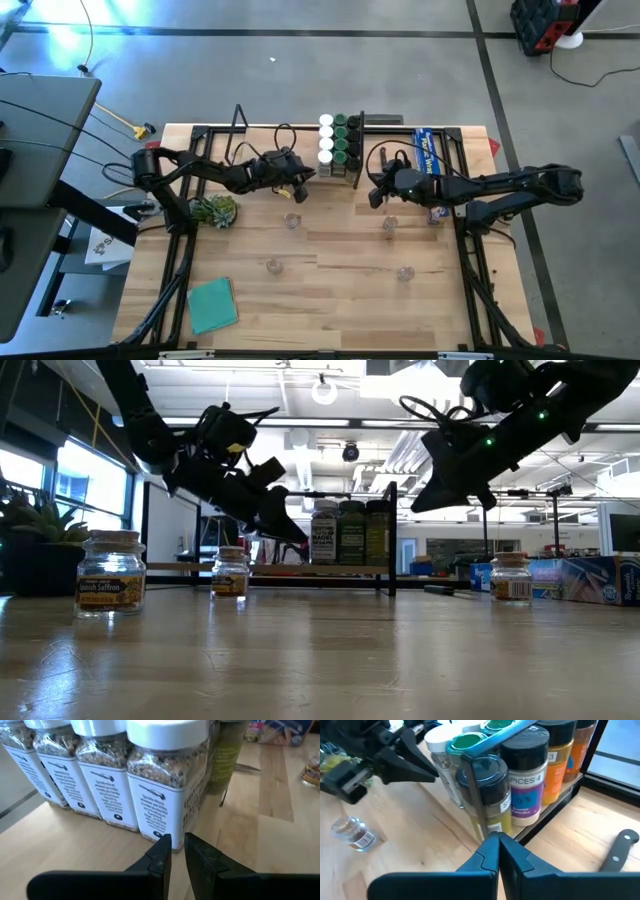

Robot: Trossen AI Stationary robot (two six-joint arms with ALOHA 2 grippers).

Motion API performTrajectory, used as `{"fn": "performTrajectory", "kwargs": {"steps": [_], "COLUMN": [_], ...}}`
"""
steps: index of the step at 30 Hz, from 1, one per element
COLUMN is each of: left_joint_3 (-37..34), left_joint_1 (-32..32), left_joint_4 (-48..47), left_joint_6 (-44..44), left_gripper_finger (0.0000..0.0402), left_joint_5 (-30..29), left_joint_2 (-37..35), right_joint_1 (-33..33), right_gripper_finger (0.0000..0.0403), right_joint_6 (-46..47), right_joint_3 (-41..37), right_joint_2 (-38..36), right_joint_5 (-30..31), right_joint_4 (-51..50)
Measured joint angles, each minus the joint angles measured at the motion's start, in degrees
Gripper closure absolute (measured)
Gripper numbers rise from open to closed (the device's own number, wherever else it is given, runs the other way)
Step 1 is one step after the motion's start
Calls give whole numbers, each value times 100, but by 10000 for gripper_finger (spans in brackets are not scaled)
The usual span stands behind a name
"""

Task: Shelf spices
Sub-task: Adjust the seasoning bottles on the shelf, then put the brown seasoning bottle on the shelf

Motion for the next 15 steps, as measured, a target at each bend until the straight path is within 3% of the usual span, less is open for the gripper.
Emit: {"fn": "performTrajectory", "kwargs": {"steps": [4,9,15], "left_joint_3": [0,0,-320], "left_joint_1": [-67,-238,-1281], "left_joint_4": [-486,-1625,-2817], "left_joint_6": [130,257,396], "left_gripper_finger": [353,354,371], "left_joint_5": [-123,-232,-229], "left_joint_2": [-286,-1022,-2392], "right_joint_1": [-50,17,513], "right_gripper_finger": [403,403,403], "right_joint_6": [-187,-520,-876], "right_joint_3": [0,0,0], "right_joint_2": [0,-77,-289], "right_joint_5": [0,498,889], "right_joint_4": [-41,-59,-20]}}
